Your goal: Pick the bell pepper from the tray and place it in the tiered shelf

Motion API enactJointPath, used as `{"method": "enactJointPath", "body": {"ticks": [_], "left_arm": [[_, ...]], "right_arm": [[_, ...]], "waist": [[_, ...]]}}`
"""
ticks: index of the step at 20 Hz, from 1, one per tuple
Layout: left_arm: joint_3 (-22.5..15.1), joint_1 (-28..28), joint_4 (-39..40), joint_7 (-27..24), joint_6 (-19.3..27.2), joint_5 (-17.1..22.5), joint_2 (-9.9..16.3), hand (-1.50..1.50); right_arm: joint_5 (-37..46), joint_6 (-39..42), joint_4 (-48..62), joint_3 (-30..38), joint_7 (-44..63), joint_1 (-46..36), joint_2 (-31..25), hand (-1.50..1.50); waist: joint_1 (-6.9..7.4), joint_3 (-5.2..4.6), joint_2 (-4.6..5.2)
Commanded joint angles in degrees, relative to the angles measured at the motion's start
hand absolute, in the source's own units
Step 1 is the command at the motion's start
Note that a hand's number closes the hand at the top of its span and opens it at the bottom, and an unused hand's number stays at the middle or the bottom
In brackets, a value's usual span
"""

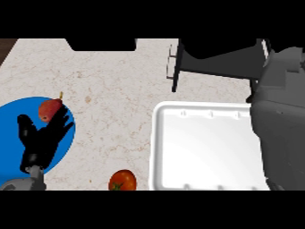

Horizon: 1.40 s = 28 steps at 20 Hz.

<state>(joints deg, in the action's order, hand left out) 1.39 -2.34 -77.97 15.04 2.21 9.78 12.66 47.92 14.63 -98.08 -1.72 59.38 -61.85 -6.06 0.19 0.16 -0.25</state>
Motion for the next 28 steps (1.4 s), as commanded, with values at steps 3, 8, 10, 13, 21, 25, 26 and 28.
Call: {"method": "enactJointPath", "body": {"ticks": [3, 8, 10, 13, 21, 25, 26, 28], "left_arm": [[1.5, -0.7, 2.1, -0.2, -2.3, 1.1, 1.1, 0.0], [0.0, -0.6, -1.2, 3.3, -1.0, 0.4, -0.2, 0.0], [-0.4, 0.7, 2.1, -1.1, -0.5, -1.2, -1.7, 0.0], [0.2, 0.1, 0.2, 2.0, -0.6, -0.6, -0.8, 0.0], [0.0, -0.6, 0.7, 1.6, 0.0, -1.7, -2.3, 0.0], [0.7, -0.8, -1.0, 3.9, -0.7, -0.9, -1.4, 0.0], [1.1, -0.9, 0.0, 1.9, -1.4, -0.7, -1.3, 0.0], [2.4, -1.9, 2.2, 0.4, -2.3, -0.5, -0.6, 0.0]], "right_arm": [[-2.6, 3.6, 9.5, 8.7, 1.1, -9.0, -5.5, 1.5], [-3.5, 2.1, 20.5, 11.5, -7.9, -11.1, -10.8, 1.5], [-6.2, 6.0, 21.0, 12.6, -7.6, -12.8, -11.9, 1.5], [-5.7, 3.2, 28.0, 12.1, -14.9, -10.8, -13.1, 1.5], [-2.7, -1.8, 41.7, 11.5, -23.8, -13.5, -16.0, 1.5], [-0.7, -9.1, 46.6, 10.6, -27.3, -12.0, -13.1, 1.5], [-0.5, -10.0, 51.5, 11.8, -29.2, -14.4, -14.7, 1.5], [-0.6, -9.0, 52.3, 12.1, -31.5, -14.8, -17.1, 1.5]], "waist": [[0.12, -0.21, 0.26], [0.48, -0.18, 0.37], [0.15, -0.2, 0.31], [0.51, -0.19, 0.48], [0.8, -0.19, 0.57], [0.93, -0.18, 0.55], [1.29, -0.19, 0.72], [0.82, -0.2, 0.64]]}}
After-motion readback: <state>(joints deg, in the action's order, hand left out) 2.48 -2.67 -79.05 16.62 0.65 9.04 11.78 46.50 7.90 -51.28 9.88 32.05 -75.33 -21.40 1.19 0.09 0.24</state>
